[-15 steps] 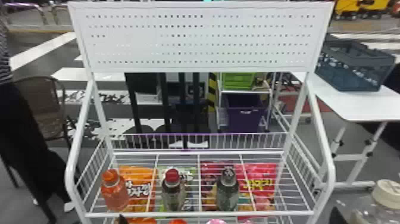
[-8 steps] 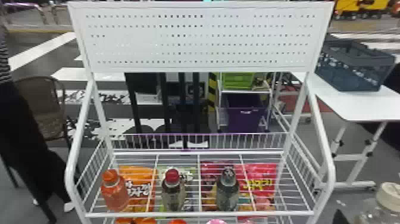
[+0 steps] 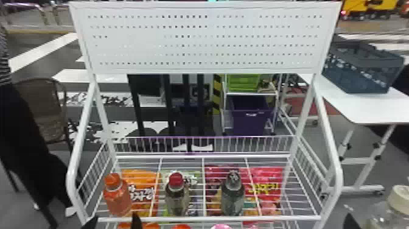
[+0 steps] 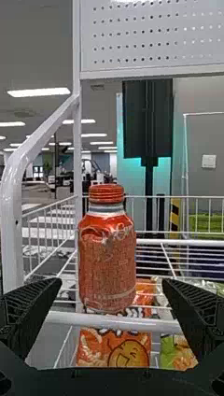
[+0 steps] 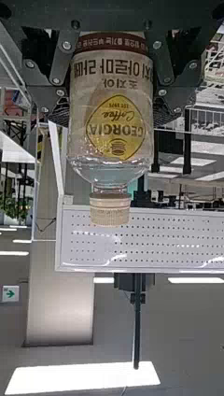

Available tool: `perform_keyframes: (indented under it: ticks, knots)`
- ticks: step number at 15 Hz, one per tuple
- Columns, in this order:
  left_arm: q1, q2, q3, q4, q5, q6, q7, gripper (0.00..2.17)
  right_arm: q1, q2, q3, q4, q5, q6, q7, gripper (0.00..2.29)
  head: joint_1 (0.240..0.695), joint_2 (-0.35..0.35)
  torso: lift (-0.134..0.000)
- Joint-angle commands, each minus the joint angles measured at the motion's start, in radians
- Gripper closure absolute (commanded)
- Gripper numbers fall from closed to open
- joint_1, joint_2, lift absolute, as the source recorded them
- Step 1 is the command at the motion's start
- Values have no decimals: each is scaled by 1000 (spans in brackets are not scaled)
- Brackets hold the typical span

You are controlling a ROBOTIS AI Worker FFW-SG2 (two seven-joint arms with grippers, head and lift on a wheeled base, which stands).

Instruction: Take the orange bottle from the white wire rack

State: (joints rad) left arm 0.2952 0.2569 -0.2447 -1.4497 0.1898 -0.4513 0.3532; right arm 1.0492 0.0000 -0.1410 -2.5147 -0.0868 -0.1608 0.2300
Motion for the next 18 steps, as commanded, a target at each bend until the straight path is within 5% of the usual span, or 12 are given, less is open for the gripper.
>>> perform_keyframes:
  ticks: [1,14,15,16,17,18]
  knots:
    - [-38,-1,2,34,34,-7,-11,87,-1,1,0,-9,4,16,0,1008,499,0,0]
    - [-208,-1,-1,195,59,-3,-79,208,-20,1,-26,-10,-7,56,0,1008,499,0,0]
    - [-214,-2,1,204,60,-3,-91,390,-24,1,-28,-10,-7,71,2,1008,499,0,0]
    - [-217,-1,-1,207,60,-7,-94,809,-28,1,-28,-10,-7,80,2,1008,499,0,0]
    - [-219,-4,2,207,62,-3,-85,1737,-29,1,-28,-9,-7,80,2,1008,499,0,0]
    - [-220,-5,4,207,63,-3,-76,2162,-34,1,-28,-9,-7,90,2,1008,499,0,0]
